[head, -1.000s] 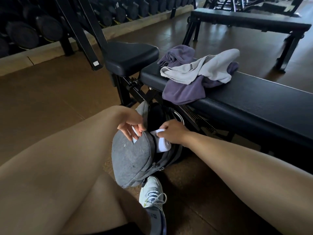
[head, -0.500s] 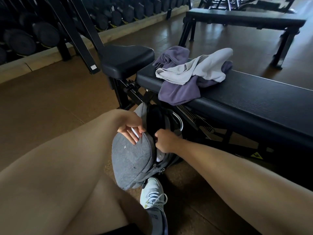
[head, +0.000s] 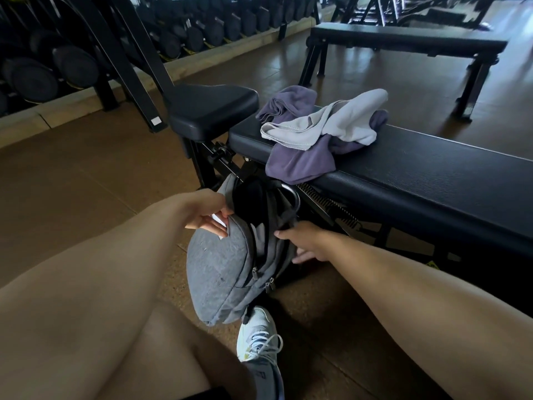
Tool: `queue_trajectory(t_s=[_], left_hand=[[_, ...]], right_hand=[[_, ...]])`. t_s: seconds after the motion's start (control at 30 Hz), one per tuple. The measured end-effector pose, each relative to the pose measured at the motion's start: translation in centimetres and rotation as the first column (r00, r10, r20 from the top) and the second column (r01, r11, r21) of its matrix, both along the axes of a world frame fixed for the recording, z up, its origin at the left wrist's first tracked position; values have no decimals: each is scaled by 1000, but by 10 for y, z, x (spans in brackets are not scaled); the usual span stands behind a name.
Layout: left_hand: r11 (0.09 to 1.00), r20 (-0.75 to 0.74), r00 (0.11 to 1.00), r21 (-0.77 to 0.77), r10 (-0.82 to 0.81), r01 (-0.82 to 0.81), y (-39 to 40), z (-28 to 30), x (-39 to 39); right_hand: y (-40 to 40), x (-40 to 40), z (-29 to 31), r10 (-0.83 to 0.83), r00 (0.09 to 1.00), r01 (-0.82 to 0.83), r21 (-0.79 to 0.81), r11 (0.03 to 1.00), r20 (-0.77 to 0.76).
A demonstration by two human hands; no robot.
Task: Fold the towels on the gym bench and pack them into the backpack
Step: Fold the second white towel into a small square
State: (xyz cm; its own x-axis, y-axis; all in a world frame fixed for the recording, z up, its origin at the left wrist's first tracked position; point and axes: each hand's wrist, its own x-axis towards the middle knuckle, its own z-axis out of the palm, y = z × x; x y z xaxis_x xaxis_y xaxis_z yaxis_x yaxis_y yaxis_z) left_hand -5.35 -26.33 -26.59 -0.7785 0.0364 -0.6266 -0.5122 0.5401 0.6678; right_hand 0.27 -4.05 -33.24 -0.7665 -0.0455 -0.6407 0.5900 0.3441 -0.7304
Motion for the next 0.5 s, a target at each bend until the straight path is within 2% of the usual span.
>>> queue_trajectory(t_s=[0.1, 0.2, 0.3, 0.37, 0.43, 0.5], left_hand=[[996, -80, 994, 45, 76, -73, 0, 5, -5], [987, -114, 981, 53, 156, -151, -4, 4, -7], [988, -58, 987, 20, 151, -151, -2, 0, 0], [991, -74, 988, 24, 136, -134, 8, 1, 2], [987, -157, 974, 55, 161, -154, 19, 4, -2], [975, -225, 949, 74, 223, -211, 23, 5, -9]], right_hand=[[-17, -18, 7, -44, 978, 25, -95, 995, -202], [-23, -32, 0, 8, 948, -13, -14, 1000, -319], [-15, -37, -17, 63, 942, -25, 120, 992, -329], [-12, -42, -18, 32, 935, 3, 99, 995, -354], [-15, -47, -10, 1, 915, 14, 35, 999, -404], [-22, -52, 0, 45, 905, -48, 4, 999, -422]])
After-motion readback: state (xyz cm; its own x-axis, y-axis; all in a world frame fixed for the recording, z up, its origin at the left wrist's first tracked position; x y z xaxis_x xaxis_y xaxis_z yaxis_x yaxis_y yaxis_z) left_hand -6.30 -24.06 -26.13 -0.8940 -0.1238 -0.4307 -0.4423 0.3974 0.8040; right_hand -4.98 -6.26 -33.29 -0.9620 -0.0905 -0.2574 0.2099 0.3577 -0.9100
